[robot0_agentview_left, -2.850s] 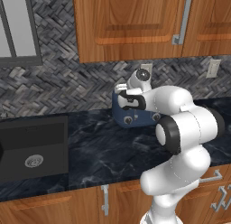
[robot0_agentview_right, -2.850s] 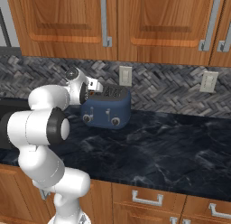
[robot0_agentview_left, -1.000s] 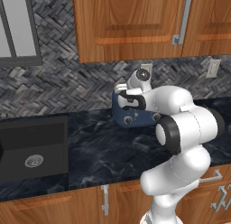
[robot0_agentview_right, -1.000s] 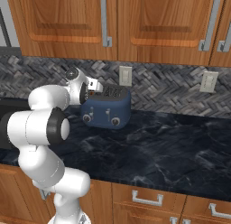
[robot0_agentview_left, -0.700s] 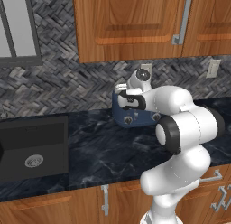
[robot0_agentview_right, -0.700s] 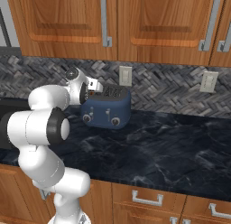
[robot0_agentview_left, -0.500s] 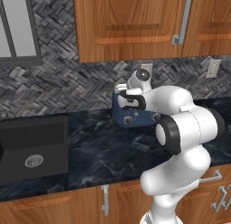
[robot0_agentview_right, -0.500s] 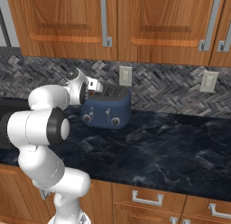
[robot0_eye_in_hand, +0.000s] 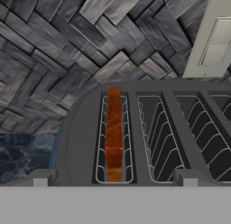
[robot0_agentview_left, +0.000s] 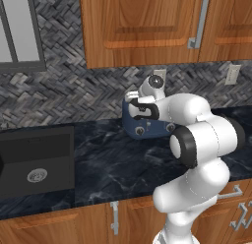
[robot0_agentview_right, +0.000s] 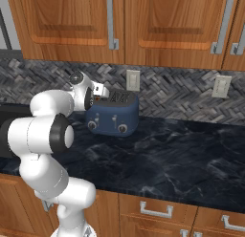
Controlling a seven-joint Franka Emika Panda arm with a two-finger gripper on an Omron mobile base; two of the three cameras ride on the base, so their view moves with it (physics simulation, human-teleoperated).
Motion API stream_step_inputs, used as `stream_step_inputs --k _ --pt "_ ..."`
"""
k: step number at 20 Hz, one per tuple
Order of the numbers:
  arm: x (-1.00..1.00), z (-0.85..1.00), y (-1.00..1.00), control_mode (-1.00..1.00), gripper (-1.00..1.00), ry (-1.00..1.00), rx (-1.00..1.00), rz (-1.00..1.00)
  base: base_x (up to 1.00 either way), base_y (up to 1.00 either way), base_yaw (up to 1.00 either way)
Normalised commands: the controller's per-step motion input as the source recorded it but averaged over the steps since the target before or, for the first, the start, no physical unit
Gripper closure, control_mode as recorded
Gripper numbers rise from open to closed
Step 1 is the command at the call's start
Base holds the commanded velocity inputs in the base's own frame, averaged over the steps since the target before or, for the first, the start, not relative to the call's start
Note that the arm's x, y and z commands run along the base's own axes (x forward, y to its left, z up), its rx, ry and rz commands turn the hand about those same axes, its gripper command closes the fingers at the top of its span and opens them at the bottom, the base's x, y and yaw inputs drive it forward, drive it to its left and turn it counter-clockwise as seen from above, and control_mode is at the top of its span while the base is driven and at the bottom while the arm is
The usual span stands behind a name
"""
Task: Start the toaster. Once the lever pops up, take the bread to the plate on the dining counter.
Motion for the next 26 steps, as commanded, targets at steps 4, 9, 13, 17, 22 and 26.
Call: stream_step_inputs --k 4,9,13,17,22,26 --pt "0.0 0.0 0.0 -1.0 -1.0 0.0 0.0 0.0 0.0 0.0 0.0" --pt "0.0 0.0 0.0 -1.0 -1.0 0.0 0.0 0.0 0.0 0.0 0.0" --pt "0.0 0.0 0.0 -1.0 -1.0 0.0 0.0 0.0 0.0 0.0 0.0" --pt "0.0 0.0 0.0 -1.0 -1.0 0.0 0.0 0.0 0.0 0.0 0.0" --pt "0.0 0.0 0.0 -1.0 -1.0 0.0 0.0 0.0 0.0 0.0 0.0" --pt "0.0 0.0 0.0 -1.0 -1.0 0.0 0.0 0.0 0.0 0.0 0.0"
